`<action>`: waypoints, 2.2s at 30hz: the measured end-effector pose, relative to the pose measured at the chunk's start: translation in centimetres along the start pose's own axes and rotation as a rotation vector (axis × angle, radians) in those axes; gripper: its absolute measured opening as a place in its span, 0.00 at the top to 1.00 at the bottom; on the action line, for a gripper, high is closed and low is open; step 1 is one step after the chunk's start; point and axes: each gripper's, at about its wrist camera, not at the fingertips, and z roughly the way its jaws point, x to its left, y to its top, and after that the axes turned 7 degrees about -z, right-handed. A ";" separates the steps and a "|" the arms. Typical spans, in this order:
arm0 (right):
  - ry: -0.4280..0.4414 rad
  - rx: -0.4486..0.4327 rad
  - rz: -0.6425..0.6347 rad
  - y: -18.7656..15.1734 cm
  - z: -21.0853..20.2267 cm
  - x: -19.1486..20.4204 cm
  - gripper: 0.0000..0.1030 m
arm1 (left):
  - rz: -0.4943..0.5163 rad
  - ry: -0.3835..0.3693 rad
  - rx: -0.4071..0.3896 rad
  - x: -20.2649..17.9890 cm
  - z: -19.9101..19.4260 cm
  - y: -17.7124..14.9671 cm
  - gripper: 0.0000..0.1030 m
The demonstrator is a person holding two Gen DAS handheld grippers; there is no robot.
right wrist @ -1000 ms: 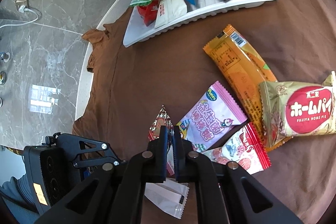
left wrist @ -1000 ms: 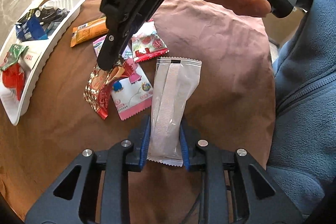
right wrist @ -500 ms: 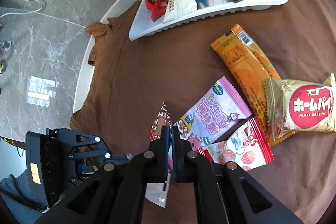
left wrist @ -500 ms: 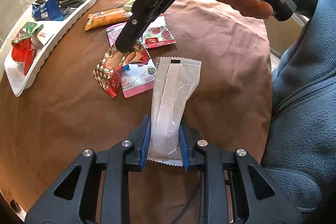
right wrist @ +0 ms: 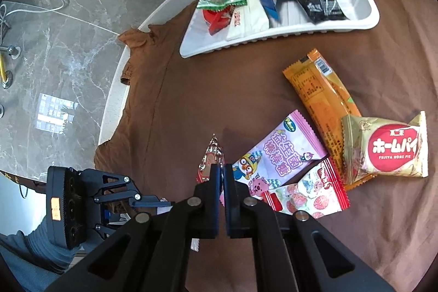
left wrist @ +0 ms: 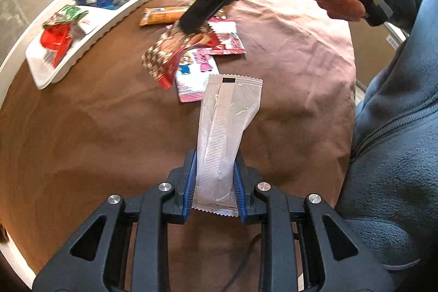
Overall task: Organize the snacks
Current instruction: 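Lift both packets and carry them over the white tray, then lower both packets into the white tray and open both tools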
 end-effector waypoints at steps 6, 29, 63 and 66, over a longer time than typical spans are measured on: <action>0.015 -0.044 0.012 0.7 -2.5 -0.2 0.96 | -0.088 0.017 -0.059 1.7 -1.8 0.1 0.78; -0.034 -0.301 -0.017 12.6 -12.2 -2.3 0.96 | -0.371 0.146 -0.321 14.5 -6.9 12.6 0.78; -0.102 -0.177 0.050 17.4 -3.5 -8.7 0.92 | -0.447 0.213 -0.194 20.2 2.9 20.7 0.76; -0.122 -0.171 0.041 17.3 -3.3 -8.5 0.91 | -0.466 0.232 -0.203 20.5 2.6 20.4 0.69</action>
